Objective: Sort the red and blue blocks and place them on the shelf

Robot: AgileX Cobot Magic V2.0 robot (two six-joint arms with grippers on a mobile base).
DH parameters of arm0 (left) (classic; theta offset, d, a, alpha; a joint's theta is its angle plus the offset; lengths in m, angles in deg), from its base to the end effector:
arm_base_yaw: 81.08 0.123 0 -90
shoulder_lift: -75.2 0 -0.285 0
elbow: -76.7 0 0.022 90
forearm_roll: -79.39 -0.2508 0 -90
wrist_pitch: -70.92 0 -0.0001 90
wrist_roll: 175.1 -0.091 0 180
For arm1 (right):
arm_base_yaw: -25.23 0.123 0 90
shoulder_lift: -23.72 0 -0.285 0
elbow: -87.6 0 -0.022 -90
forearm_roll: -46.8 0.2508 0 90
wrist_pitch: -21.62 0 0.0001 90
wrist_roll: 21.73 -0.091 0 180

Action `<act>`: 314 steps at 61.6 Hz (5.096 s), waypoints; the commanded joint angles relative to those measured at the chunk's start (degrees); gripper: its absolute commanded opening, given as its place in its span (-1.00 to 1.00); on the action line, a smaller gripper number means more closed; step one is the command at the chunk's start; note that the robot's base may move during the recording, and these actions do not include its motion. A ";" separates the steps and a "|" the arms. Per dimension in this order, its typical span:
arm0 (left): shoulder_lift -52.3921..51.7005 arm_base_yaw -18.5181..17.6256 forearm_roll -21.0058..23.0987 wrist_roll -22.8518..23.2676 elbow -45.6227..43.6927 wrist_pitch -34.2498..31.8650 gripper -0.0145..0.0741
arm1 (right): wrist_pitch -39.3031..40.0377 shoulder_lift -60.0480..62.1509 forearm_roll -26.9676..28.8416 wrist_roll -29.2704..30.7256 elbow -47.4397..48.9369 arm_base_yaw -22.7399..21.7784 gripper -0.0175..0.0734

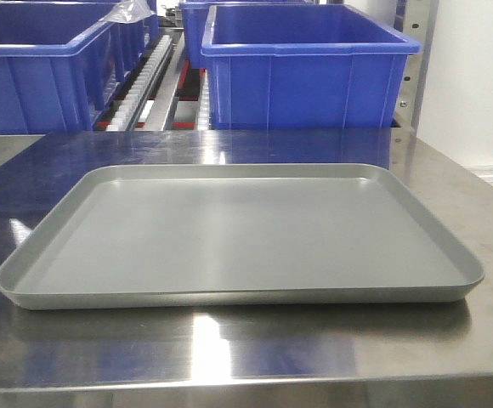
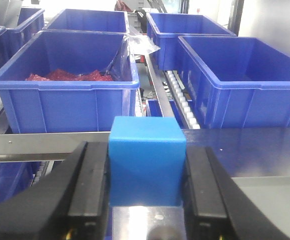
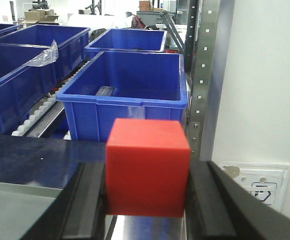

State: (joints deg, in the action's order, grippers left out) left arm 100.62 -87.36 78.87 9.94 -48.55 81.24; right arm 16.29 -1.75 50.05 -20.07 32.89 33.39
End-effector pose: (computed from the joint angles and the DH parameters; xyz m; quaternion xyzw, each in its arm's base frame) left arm 0.0765 -0.0083 0.3090 0.0103 0.7100 -0.0657 0.7010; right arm 0.0760 0.0114 0.3171 -0.0409 0.6776 0.0641 0.7315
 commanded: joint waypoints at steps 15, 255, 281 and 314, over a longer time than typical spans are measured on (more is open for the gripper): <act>0.31 0.03 0.52 0.11 -1.77 -4.75 -0.40 | 5.33 -0.27 0.02 0.49 1.53 -0.27 -0.05; 0.31 -0.08 0.52 0.11 -1.77 -4.75 -0.40 | 5.33 -0.27 0.02 0.49 1.53 -0.27 -0.05; 0.31 -0.08 0.52 0.11 -1.77 -4.75 -0.40 | 5.33 -0.27 0.02 0.49 1.53 -0.27 -0.05; 0.31 -0.08 0.52 0.11 -1.77 -4.75 -0.40 | 5.33 -0.27 0.02 0.49 1.53 -0.27 -0.05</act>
State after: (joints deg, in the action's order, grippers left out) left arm 100.53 -87.36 78.96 9.94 -48.55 81.40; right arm 16.29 -1.75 50.05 -20.07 32.89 33.39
